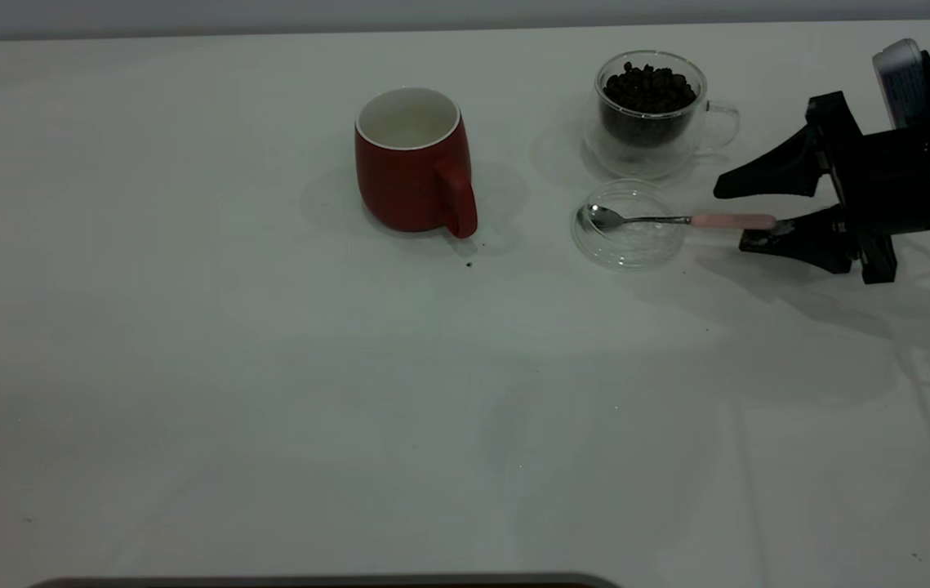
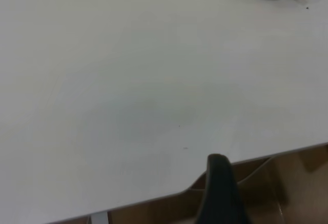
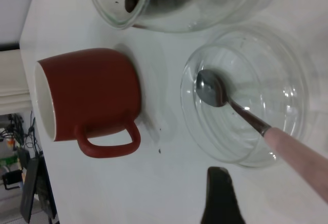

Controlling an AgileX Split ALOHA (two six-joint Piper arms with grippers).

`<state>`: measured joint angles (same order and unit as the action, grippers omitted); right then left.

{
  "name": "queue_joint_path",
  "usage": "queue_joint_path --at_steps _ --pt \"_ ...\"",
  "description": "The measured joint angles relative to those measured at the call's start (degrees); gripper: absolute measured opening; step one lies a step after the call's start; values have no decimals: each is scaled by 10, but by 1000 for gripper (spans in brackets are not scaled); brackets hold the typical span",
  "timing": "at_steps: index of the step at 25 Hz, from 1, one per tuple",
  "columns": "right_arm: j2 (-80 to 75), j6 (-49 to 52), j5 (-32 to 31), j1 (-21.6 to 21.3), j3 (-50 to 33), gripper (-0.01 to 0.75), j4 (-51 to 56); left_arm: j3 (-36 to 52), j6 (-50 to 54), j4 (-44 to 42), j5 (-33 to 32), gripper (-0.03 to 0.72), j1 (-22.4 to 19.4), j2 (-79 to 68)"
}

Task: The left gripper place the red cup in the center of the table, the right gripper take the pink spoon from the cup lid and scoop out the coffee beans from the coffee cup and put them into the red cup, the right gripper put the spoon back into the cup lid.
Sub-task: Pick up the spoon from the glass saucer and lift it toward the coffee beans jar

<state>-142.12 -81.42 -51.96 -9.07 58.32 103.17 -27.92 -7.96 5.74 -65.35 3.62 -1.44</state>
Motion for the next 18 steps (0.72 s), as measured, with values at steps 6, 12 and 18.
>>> queue_joint_path --at_steps 6,12,18 --pt "0 0 0 0 1 431 0 0 0 0 0 586 0 0" --pt "0 -6 0 0 1 217 -13 0 0 0 0 586 0 0" --pt "0 -10 -11 0 1 129 -43 0 0 0 0 586 0 0"
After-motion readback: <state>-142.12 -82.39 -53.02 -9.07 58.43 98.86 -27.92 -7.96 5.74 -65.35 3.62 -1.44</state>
